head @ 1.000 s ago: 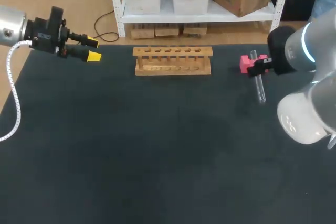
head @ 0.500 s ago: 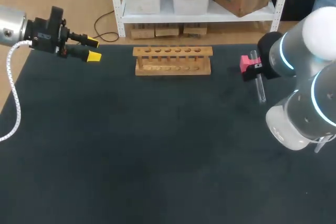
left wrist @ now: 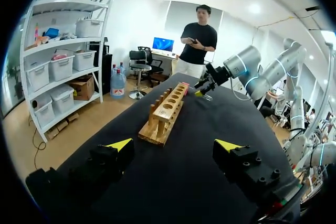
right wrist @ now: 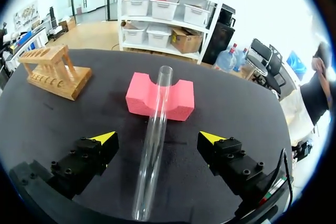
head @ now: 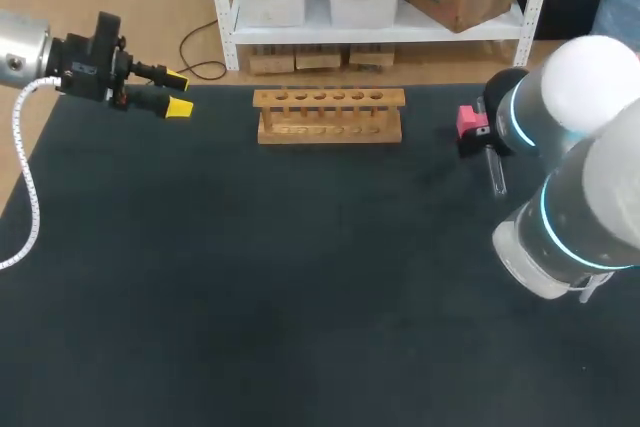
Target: Grasp the test tube, adjust it, and insert it.
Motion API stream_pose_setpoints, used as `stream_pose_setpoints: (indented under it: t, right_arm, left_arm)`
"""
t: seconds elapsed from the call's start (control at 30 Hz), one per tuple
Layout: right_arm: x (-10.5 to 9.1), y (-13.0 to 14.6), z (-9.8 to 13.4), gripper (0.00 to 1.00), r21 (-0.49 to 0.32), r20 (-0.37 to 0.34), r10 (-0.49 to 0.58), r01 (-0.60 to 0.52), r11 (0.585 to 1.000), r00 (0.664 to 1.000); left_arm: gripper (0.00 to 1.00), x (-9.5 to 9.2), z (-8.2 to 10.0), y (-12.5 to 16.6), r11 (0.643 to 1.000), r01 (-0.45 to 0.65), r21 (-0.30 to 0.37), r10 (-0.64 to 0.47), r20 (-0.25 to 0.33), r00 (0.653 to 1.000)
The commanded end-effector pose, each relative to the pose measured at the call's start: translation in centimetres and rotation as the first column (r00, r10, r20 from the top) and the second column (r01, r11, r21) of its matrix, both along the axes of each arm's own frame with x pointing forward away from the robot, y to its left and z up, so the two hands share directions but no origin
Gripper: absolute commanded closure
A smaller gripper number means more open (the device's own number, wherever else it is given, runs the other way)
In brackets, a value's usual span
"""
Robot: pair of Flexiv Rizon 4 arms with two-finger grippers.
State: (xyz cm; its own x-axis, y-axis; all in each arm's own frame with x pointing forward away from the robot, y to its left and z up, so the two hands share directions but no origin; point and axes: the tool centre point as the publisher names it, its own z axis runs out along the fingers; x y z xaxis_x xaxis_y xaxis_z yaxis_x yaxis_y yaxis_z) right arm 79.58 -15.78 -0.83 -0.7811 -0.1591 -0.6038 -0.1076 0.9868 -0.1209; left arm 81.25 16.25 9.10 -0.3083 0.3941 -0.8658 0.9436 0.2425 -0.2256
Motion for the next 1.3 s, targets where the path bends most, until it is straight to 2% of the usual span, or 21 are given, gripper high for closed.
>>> stream_pose_setpoints:
  t: [0.03, 0.57, 0.87, 1.03, 1.07, 1.13, 1.3]
  right_arm:
    - [0.49, 0.28, -0.75, 0.0, -0.094, 0.031, -0.075, 0.078, 0.992, 0.997]
    - [1.11, -0.09, -1.33, 0.0, 0.019, 0.045, -0.082, 0.081, 0.997, 0.996]
    - [1.25, 0.21, -1.3, 0.0, 0.044, 0.048, -0.076, 0.074, 0.996, 0.996]
    - [1.2, 0.25, -1.21, 0.01, 0.085, 0.06, -0.091, 0.085, 0.993, 0.994]
    - [1.16, 0.22, -1.17, 0.06, 0.095, 0.062, -0.094, 0.088, 0.992, 0.994]
    - [1.07, 0.19, -1.13, 0.3, 0.104, 0.065, -0.096, 0.089, 0.991, 0.993]
    - [0.9, 0.25, -1.26, 0.34, 0.119, 0.061, -0.095, 0.087, 0.989, 0.994]
  left_arm:
    - [0.0, -0.14, -0.06, 0.03, 1.0, -0.002, -0.001, 0.002, 0.003, 1.0]
    - [0.0, -0.14, -0.06, 0.03, 1.0, -0.002, -0.001, 0.002, 0.003, 1.0]
    - [0.0, -0.14, -0.06, 0.03, 1.0, -0.002, -0.001, 0.002, 0.003, 1.0]
    - [0.0, -0.14, -0.06, 0.03, 1.0, -0.002, -0.001, 0.002, 0.003, 1.0]
    - [0.0, -0.14, -0.06, 0.03, 1.0, -0.002, -0.001, 0.002, 0.003, 1.0]
    - [0.0, -0.14, -0.06, 0.03, 1.0, -0.002, -0.001, 0.002, 0.003, 1.0]
    - [0.0, -0.14, -0.06, 0.03, 1.0, -0.002, -0.001, 0.002, 0.003, 1.0]
